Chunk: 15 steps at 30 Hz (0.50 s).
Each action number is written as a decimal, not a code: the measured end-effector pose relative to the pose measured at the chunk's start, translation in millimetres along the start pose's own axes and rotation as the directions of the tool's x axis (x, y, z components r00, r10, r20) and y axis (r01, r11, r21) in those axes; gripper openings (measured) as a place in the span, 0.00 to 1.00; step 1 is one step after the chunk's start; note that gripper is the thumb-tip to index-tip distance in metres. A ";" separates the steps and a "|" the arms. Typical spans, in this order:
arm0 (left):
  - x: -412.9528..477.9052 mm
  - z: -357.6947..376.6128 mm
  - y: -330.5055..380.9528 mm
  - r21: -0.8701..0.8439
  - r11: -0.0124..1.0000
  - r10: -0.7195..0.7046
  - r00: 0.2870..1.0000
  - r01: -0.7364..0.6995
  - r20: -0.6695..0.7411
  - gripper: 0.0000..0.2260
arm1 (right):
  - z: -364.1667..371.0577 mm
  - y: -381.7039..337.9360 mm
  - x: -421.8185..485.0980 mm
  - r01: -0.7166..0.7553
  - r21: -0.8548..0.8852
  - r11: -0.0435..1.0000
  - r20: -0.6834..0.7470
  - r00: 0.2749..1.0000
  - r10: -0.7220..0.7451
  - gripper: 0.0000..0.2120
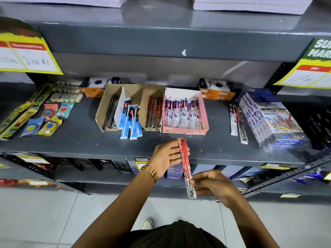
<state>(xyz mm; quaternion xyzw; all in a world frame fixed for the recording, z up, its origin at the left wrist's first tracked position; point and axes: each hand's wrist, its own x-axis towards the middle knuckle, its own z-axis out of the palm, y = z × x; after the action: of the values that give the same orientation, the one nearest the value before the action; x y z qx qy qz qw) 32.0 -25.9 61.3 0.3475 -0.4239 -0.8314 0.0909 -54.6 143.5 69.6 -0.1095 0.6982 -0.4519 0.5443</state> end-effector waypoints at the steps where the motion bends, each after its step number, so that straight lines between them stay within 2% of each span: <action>1: -0.8 -1.3 1.0 0.000 1.000 0.001 1.000 -0.001 0.001 0.15 | 1.8 -1.0 0.3 -0.007 -0.002 1.000 -0.006 1.000 0.007 0.04; 6: -4.2 -14.8 7.7 0.005 0.998 0.060 0.997 -0.060 -0.038 0.16 | 18.2 -13.2 3.8 0.046 -0.022 0.999 0.033 0.998 -0.045 0.03; 8: -1.5 -24.2 5.7 0.047 0.983 0.183 0.968 -0.178 -0.172 0.16 | 28.2 -26.1 3.4 0.099 -0.023 0.995 0.054 0.994 -0.097 0.03; 9: -1.2 -30.6 2.8 0.144 0.944 0.325 0.915 -0.298 -0.238 0.14 | 34.0 -35.4 2.3 0.126 -0.027 0.992 0.056 0.991 -0.124 0.03; 10: -0.5 -40.7 0.4 0.342 0.837 0.519 0.818 -0.428 -0.248 0.13 | 39.4 -45.7 4.7 0.158 -0.039 0.987 0.046 0.987 -0.157 0.04; 11: 0.0 -52.9 -3.5 0.590 0.643 0.694 0.698 -0.489 -0.177 0.14 | 45.1 -58.6 6.0 0.189 -0.041 0.981 0.028 0.982 -0.188 0.05; 12: 0.1 -65.9 -6.1 0.769 0.414 0.798 0.601 -0.487 -0.049 0.15 | 50.4 -72.8 10.6 0.221 -0.053 0.974 0.005 0.975 -0.221 0.05; 13: 0.3 -77.8 -9.1 0.868 0.227 0.818 0.570 -0.441 0.075 0.16 | 56.3 -89.0 14.2 0.255 -0.070 0.964 -0.021 0.966 -0.257 0.05; 14: 1.7 -88.8 -12.8 0.918 0.093 0.795 0.584 -0.387 0.165 0.16 | 61.3 -104.7 20.6 0.293 -0.115 0.949 -0.051 0.953 -0.300 0.08; 15: 3.4 -98.9 -15.5 0.938 0.007 0.762 0.610 -0.347 0.220 0.18 | 67.6 -121.7 27.6 0.323 -0.170 0.931 -0.085 0.936 -0.340 0.12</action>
<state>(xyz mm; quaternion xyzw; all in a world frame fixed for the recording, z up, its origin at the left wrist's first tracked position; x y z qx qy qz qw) 96.4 -81.2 8.2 0.2693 -0.8952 -0.2267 0.2734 -48.3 22.1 142.7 -0.2417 0.7320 -0.4878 0.4096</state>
